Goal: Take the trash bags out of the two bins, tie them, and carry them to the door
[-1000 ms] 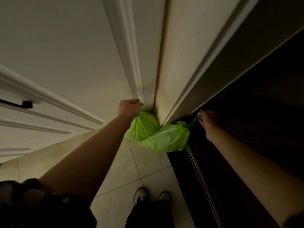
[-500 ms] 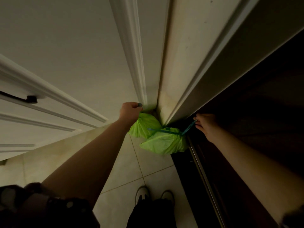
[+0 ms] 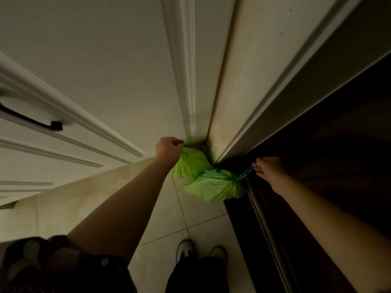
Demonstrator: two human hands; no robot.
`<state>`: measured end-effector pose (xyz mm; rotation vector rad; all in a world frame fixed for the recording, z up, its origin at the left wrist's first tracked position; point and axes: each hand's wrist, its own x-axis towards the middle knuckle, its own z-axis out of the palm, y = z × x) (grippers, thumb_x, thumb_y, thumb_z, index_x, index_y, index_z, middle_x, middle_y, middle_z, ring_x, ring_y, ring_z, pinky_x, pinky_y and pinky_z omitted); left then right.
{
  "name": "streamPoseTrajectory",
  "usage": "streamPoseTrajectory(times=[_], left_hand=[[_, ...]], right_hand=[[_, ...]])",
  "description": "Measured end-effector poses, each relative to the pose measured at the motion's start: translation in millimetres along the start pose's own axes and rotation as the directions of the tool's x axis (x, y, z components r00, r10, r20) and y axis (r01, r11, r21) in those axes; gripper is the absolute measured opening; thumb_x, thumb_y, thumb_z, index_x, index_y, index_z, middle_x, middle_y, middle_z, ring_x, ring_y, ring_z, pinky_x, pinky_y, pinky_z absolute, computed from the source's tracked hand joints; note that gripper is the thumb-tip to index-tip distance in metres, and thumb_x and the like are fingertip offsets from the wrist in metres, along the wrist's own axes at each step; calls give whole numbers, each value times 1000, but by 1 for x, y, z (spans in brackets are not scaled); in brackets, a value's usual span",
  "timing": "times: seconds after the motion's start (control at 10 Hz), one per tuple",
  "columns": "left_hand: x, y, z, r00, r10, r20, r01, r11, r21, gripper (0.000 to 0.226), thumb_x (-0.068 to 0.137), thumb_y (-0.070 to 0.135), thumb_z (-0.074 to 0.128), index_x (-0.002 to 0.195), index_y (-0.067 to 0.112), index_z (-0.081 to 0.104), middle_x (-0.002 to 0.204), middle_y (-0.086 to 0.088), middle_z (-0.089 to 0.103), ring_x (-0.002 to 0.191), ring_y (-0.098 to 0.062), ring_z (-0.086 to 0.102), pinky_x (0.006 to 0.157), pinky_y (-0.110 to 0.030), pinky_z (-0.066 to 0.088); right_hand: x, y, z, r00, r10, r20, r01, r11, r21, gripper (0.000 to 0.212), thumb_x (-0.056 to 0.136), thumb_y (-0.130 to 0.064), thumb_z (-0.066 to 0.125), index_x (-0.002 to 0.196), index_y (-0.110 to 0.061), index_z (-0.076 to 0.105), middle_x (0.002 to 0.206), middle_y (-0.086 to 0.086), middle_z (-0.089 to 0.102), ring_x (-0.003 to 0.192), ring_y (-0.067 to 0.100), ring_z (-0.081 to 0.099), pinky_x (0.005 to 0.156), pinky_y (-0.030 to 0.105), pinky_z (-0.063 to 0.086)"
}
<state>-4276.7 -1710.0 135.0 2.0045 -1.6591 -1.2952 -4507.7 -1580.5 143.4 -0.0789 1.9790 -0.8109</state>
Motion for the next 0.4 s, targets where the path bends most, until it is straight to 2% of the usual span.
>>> streamPoseTrajectory(times=[0.1,0.2,0.3,0.4], left_hand=[[-3,-2,-4,1000,0,1,0,1000,30,20,82,11,64,97,5,75,92,-20,73,93,-36,67,81,-38,53],[-6,-2,-8,1000,-4,12,4,999,33,20,83,11,63,98,3,74,92,-22,73,93,-37,67,80,-38,53],[-14,3,-17,1000,0,10,0,998,55,25,85,11,62,106,2,72,101,-21,73,102,-33,65,86,-33,48],[-23,0,-26,1000,16,27,-18,998,68,25,86,11,62,108,3,71,103,-19,73,104,-30,65,90,-30,46]], right_hand=[[-6,1,1,1000,22,2,-22,999,-32,21,95,0,43,102,11,60,90,16,55,70,15,50,99,41,44],[-8,1,-1,1000,27,-5,-28,996,-90,27,92,2,45,111,16,57,74,12,52,65,16,50,85,36,51],[-23,-7,-2,999,37,-8,-38,997,-74,28,92,1,47,114,13,57,86,21,62,80,27,62,85,37,51],[-41,-14,-5,998,25,-65,-31,995,-97,29,93,2,45,117,14,55,123,34,57,119,44,54,105,50,42]])
